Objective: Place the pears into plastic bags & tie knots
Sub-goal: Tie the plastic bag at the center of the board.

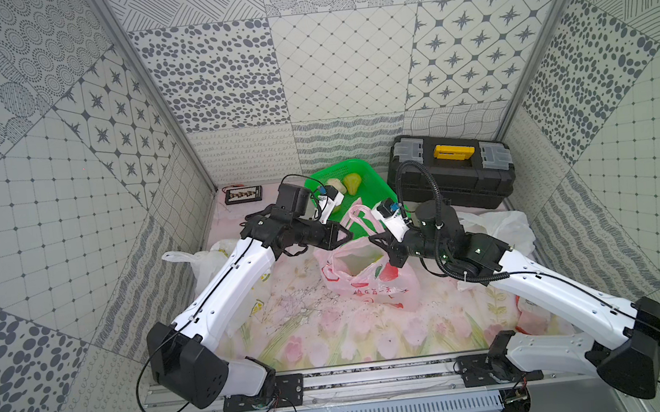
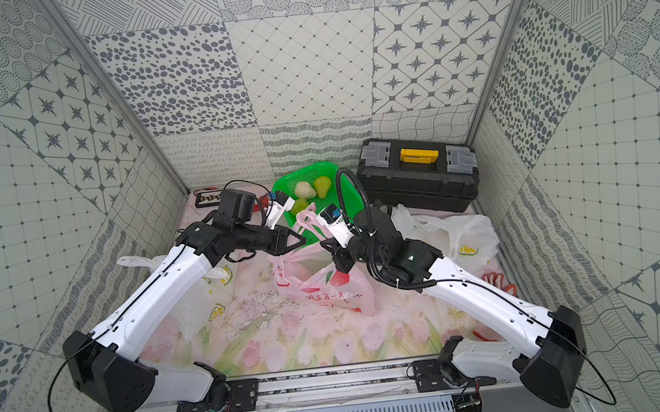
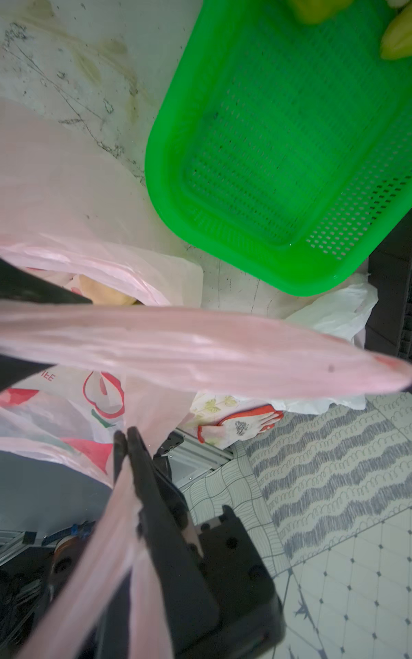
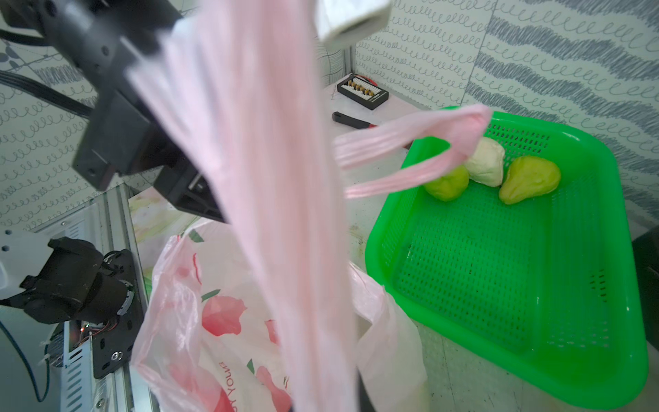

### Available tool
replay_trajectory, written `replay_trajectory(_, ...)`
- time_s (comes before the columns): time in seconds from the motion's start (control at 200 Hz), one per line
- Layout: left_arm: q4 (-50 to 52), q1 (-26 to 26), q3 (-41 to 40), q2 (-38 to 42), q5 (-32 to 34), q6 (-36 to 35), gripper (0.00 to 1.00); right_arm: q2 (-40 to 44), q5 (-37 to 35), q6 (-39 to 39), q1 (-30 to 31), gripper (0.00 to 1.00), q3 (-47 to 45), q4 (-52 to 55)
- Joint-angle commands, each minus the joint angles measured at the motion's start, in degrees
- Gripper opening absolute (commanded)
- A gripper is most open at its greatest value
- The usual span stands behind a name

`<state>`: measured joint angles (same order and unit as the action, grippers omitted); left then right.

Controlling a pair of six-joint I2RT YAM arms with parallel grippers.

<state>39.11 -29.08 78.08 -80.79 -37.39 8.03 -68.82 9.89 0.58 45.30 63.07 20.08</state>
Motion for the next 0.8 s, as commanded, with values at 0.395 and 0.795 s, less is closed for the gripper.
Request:
replay_trajectory(0.395,2.02,2.36,-0.05,1.56,-13.03,-11.14,0.35,-5.34,4.19,3.99,0.49,0.01,4.98,3.64)
replay_trajectory(0.795,-2.59,2.43,0.83,-1.44,-13.86,-5.85,0.27,-6.89,5.28,3.94,1.37,0.04,4.61,3.71)
